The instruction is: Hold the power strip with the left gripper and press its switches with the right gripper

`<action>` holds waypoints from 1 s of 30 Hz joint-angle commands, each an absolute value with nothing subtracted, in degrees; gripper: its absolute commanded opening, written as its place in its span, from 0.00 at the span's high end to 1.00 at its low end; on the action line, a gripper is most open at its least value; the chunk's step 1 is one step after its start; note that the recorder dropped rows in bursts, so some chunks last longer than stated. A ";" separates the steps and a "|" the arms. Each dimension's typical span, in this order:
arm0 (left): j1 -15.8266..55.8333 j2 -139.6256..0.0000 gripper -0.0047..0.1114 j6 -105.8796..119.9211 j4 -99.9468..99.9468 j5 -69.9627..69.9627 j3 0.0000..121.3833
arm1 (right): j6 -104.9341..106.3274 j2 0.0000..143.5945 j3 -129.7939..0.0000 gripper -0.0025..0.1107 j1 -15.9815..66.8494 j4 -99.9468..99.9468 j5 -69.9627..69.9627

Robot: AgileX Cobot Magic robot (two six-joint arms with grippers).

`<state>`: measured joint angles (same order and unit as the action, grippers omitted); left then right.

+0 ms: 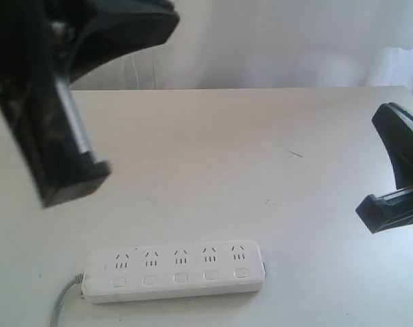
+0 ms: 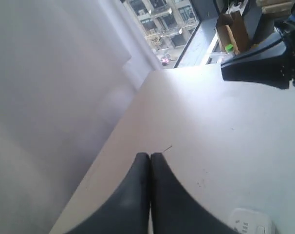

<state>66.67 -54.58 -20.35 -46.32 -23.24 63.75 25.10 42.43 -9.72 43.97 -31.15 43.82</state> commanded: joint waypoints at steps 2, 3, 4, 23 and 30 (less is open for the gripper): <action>66.96 -42.12 0.96 -22.42 -50.88 -22.90 52.30 | 25.32 42.12 -9.54 0.98 43.97 -31.12 44.70; 66.96 -39.71 0.96 -24.05 -51.92 -23.53 50.85 | 25.32 42.12 -9.54 0.98 43.97 -31.12 44.70; 66.96 -36.57 0.96 -27.27 -53.63 -24.61 49.30 | 25.32 42.12 -9.54 0.98 43.97 -31.12 44.70; 66.96 -19.70 0.96 -76.66 -88.89 -30.33 25.88 | 25.32 30.08 -9.45 0.98 20.08 -30.10 36.65; 66.96 -24.56 0.96 -90.03 -99.95 -36.47 23.66 | 24.59 16.25 -9.45 0.98 11.34 -30.42 36.65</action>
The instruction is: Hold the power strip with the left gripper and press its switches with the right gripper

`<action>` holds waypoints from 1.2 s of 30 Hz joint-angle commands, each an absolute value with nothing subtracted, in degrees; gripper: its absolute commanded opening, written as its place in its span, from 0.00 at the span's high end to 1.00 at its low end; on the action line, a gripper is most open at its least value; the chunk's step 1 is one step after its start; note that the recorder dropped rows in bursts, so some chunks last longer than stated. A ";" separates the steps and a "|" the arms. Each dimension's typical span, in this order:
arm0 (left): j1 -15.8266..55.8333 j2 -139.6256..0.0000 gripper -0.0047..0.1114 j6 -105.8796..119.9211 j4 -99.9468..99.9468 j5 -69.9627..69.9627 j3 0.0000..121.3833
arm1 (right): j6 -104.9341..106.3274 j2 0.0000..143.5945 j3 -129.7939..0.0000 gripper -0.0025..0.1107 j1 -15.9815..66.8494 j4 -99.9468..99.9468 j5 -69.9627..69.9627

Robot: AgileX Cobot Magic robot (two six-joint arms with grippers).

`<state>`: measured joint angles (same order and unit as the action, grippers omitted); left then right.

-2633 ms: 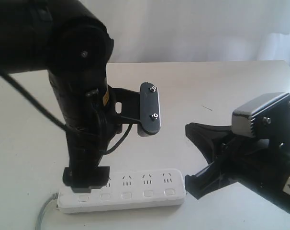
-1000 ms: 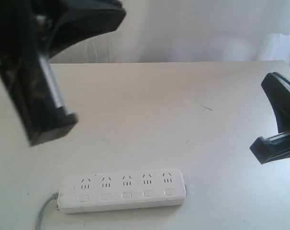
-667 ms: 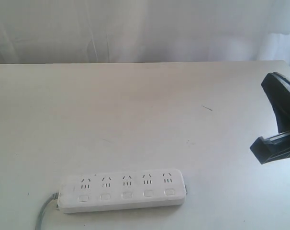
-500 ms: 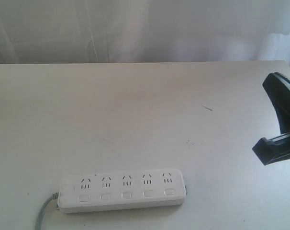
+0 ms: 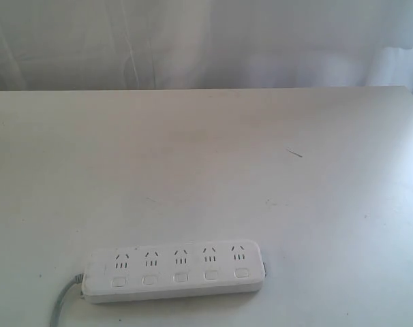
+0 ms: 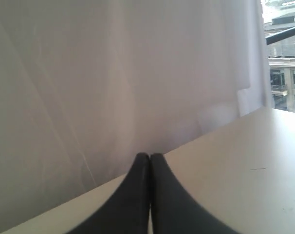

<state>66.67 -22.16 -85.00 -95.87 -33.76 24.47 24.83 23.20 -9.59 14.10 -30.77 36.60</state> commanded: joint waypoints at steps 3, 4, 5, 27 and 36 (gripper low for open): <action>66.96 -26.99 0.96 -90.27 -99.95 -37.61 23.43 | 24.59 10.28 -9.45 0.98 10.11 -30.42 36.65; 66.96 -27.64 0.96 -90.27 -99.95 -37.61 23.33 | 24.59 8.77 -9.45 0.98 9.53 -30.42 36.65; 66.96 -28.58 0.96 -90.27 -99.95 -37.50 23.33 | 24.59 7.07 -9.45 0.98 8.70 -30.42 36.65; 66.96 -31.62 0.96 -91.37 -99.95 -37.02 23.33 | 24.59 0.00 -9.45 0.98 5.61 -31.15 30.47; 66.96 -31.62 0.96 -89.94 -99.95 -37.03 23.33 | 25.89 0.00 -8.53 0.98 -4.71 -11.73 16.51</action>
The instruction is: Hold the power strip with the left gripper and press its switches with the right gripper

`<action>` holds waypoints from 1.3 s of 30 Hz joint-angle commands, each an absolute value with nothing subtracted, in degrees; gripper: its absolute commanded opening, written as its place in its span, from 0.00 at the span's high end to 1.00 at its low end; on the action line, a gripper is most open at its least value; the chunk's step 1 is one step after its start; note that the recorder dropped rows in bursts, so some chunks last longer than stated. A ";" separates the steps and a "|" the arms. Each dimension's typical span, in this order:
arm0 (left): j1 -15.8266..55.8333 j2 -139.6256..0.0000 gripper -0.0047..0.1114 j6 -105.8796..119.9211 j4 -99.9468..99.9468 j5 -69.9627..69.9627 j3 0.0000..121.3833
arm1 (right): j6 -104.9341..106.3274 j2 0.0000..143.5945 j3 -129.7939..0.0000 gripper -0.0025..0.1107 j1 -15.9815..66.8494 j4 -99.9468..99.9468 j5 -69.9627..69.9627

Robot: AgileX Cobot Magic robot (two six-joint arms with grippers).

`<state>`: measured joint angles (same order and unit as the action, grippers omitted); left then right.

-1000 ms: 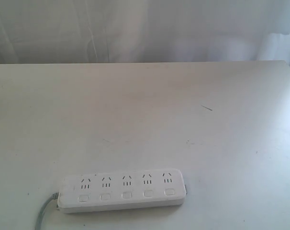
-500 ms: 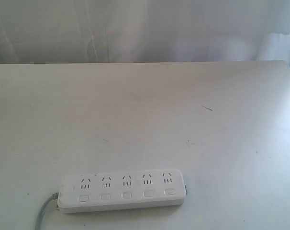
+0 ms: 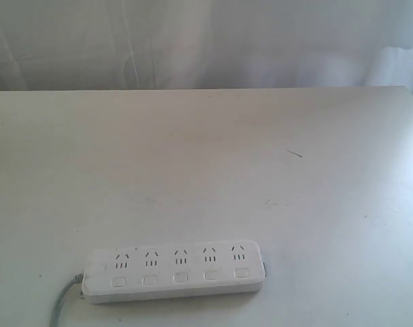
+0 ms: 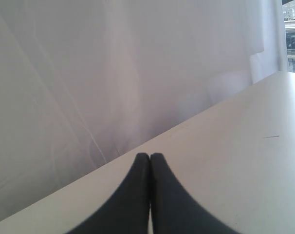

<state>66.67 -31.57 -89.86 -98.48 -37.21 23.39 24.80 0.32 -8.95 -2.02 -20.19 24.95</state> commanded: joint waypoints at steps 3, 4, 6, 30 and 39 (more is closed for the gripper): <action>66.96 -31.62 0.96 -89.94 -99.95 -37.03 23.33 | 25.89 0.00 -6.23 0.98 -4.69 -11.71 8.20; 66.96 -31.62 0.96 -89.94 -99.95 -37.03 23.33 | 25.89 0.00 -4.27 0.98 -4.69 -11.71 5.88; 66.96 -31.62 0.96 -89.94 -99.95 -37.03 23.33 | 25.89 0.00 -1.54 0.98 -4.69 -11.71 3.95; 66.96 -31.62 0.96 -90.00 -99.95 -43.64 18.08 | 25.76 0.00 0.00 0.98 -4.69 -12.21 -18.45; 66.96 -31.62 0.96 -95.39 -99.95 -45.68 17.82 | 25.76 0.00 0.00 0.98 -4.69 -12.21 -18.45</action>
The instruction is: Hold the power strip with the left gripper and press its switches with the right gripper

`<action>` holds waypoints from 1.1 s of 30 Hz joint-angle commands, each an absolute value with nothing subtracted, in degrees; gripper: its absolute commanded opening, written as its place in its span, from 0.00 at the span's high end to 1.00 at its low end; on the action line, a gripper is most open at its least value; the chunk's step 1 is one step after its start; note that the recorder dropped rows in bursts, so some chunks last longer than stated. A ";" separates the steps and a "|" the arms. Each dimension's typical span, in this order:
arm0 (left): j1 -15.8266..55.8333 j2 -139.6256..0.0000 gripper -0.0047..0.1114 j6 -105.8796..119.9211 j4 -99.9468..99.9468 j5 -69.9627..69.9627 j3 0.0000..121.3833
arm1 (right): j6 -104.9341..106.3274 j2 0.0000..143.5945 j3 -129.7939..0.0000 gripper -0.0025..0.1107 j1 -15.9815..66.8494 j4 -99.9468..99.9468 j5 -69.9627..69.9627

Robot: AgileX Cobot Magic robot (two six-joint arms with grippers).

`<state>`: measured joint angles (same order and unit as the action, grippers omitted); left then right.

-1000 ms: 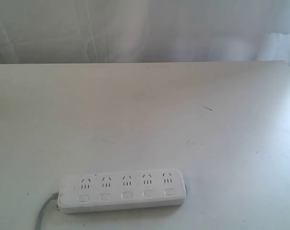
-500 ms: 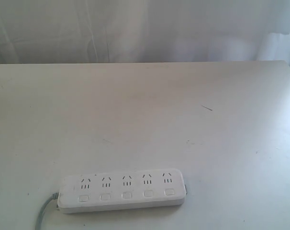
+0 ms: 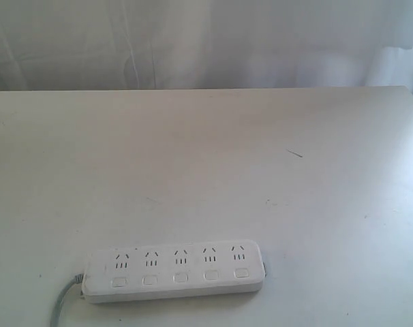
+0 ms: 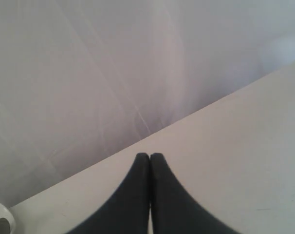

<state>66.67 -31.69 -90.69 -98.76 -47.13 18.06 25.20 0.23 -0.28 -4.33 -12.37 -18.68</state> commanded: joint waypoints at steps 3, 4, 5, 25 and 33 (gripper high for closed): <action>66.96 -31.72 0.96 -96.87 -99.95 -43.10 17.73 | 25.76 0.00 0.00 0.98 -4.69 -12.21 -18.45; 66.96 -31.85 0.96 -96.59 -99.95 -41.97 17.73 | 25.76 0.00 0.00 0.98 -4.69 -12.21 -18.45; 66.67 -31.85 0.96 -96.60 -99.95 -41.70 17.73 | 25.76 0.00 0.00 0.98 -4.69 -12.21 -18.45; 11.26 -31.35 0.96 -120.16 -99.95 -9.96 15.34 | 25.65 0.00 0.00 0.98 -4.69 -12.21 -18.43; 11.02 -30.57 0.96 -120.79 -99.95 -15.70 12.23 | 25.54 0.00 0.00 0.98 -4.69 -12.21 -18.43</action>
<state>11.17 -31.59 -119.95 -98.66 -13.47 13.98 25.20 0.23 -0.28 -4.33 -12.37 -18.77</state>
